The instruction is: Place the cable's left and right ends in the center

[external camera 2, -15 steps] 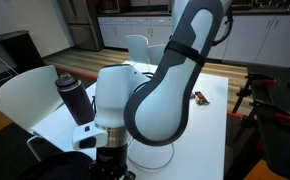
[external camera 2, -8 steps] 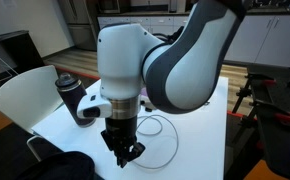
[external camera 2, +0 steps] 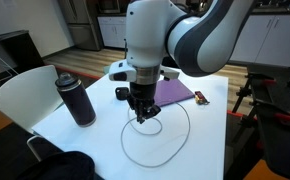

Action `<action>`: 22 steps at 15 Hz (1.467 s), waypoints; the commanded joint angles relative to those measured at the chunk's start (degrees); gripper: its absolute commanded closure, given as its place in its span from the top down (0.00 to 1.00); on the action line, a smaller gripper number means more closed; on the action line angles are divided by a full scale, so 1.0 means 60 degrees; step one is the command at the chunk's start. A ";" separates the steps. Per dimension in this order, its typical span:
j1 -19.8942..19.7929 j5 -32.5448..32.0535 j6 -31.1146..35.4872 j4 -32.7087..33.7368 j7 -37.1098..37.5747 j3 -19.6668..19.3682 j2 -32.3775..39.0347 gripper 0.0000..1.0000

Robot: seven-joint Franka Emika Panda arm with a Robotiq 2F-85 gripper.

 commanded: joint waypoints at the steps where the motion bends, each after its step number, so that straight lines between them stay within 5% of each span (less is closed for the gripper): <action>1: -0.0296 -0.0759 0.1120 -0.0756 0.0511 -0.0496 -0.0300 0.02; 2: -0.0512 -0.0825 0.1337 -0.0791 0.0425 -0.0432 -0.0215 0.33; 6: -0.1099 -0.0990 0.1497 -0.0930 0.0027 0.0111 -0.0130 0.56; 12: 0.0202 -0.1183 0.1241 -0.1561 0.2344 -0.0982 -0.1393 0.99; 15: 0.0161 -0.0929 0.1008 -0.1896 0.3485 -0.1346 -0.2217 1.00; 19: -0.0902 -0.0336 0.0837 -0.2234 0.3943 -0.1432 -0.3005 1.00; 22: -0.1110 -0.0400 0.1021 -0.1899 0.3878 -0.1497 -0.2692 1.00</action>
